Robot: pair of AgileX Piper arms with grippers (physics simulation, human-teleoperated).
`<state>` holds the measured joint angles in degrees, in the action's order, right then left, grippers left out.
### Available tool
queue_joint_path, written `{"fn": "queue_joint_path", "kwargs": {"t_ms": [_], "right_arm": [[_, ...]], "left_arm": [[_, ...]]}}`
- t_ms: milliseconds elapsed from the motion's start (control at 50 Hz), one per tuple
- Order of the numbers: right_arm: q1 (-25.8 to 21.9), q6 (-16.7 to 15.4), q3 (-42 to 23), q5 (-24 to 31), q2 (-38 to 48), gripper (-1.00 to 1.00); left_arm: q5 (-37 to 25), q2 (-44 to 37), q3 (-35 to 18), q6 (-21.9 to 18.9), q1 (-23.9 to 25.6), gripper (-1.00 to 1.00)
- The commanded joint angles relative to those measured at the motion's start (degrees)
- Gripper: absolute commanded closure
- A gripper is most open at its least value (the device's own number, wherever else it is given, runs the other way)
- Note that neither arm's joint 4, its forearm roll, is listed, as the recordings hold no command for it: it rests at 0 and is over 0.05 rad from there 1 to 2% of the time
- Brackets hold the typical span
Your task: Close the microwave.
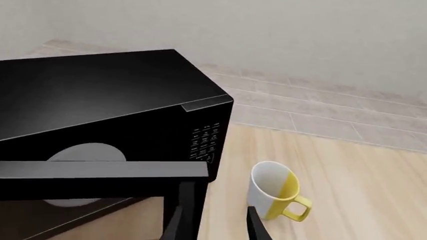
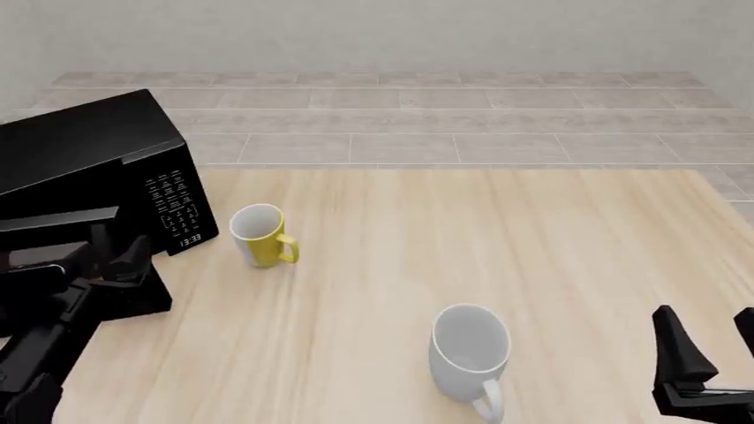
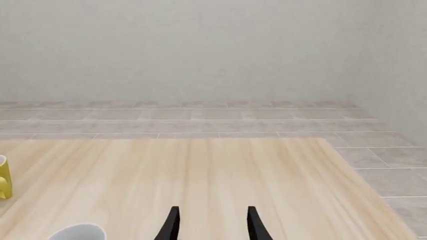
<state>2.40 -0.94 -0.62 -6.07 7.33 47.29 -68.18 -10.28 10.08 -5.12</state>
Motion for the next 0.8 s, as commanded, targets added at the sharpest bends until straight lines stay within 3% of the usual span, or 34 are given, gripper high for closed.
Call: {"fn": "queue_joint_path", "kwargs": {"t_ms": [20,620,800], "right_arm": [[0.0,0.0,0.0,0.0,0.0,-1.0],[-0.3,-0.3,0.2,-1.1,1.2,-1.0],[-0.1,-0.3,0.0,-0.1,0.1,-1.0]], "left_arm": [[-2.9,-5.5,-0.6,-0.9,1.1,-1.0],[-1.4,-11.3,-3.6,-1.5,0.5,-1.0],[-4.1,-9.1,-4.5,-1.6,1.2,-1.0]]}}
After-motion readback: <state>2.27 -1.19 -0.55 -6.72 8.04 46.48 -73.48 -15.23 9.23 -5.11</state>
